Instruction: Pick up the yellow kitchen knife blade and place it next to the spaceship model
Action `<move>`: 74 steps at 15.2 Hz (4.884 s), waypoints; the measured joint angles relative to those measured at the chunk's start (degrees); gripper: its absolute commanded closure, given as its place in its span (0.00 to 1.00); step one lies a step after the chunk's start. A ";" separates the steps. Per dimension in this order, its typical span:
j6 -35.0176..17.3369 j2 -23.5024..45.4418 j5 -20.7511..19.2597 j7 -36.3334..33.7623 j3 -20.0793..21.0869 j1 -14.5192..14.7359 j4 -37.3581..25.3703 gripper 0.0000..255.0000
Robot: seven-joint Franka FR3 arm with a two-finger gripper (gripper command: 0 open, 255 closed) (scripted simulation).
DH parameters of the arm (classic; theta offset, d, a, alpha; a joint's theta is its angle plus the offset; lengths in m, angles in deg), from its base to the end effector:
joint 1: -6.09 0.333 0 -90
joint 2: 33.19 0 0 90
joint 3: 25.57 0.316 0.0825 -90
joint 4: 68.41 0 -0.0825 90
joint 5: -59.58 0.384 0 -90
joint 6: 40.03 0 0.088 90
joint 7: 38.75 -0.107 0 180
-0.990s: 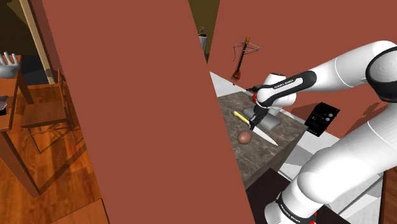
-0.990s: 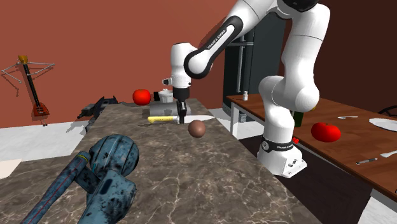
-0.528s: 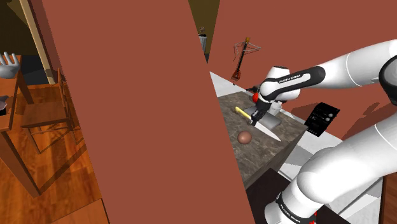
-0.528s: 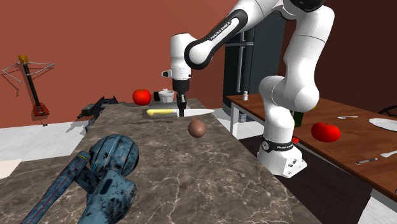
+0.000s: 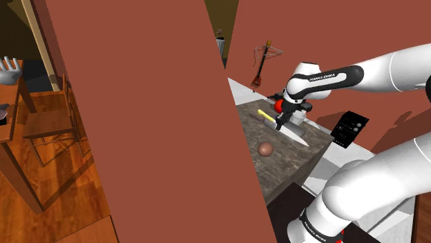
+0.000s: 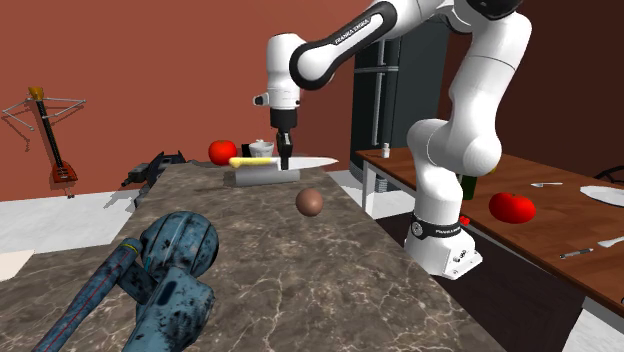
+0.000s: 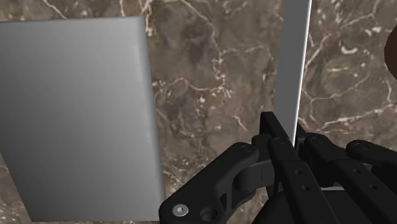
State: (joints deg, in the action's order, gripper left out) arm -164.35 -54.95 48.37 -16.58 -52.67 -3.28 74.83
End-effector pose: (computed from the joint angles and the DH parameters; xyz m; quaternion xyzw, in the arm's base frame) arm 0.3390 -0.2601 0.4063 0.9984 -0.0561 0.0107 0.0016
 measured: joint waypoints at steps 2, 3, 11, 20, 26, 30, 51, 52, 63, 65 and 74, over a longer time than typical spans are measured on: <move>1.63 -0.83 -0.12 -0.07 0.28 -0.11 -0.82 1.00; 2.42 -1.14 -0.10 -0.15 0.45 -0.10 -1.31 1.00; 9.26 -3.54 0.07 -0.60 1.82 -0.06 -5.79 1.00; 16.57 -4.98 0.52 -0.68 3.02 0.12 -11.68 1.00; 19.08 -7.82 0.99 -3.95 6.10 0.76 -11.03 1.00; 19.76 -11.14 2.33 -9.45 10.70 2.14 -7.89 1.00; 20.68 -13.87 15.84 -38.69 35.76 13.45 -5.38 1.00; 20.39 -13.02 16.52 -40.28 37.14 14.03 -5.99 1.00; 18.43 -1.22 19.43 -56.03 50.12 17.66 -16.81 1.00; 18.06 2.22 18.93 -59.32 52.68 18.01 -19.96 1.00; 11.96 4.20 18.83 -60.77 54.24 18.30 -15.77 1.00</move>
State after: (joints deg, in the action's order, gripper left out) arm -152.39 -50.75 67.19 -77.35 1.58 15.02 59.06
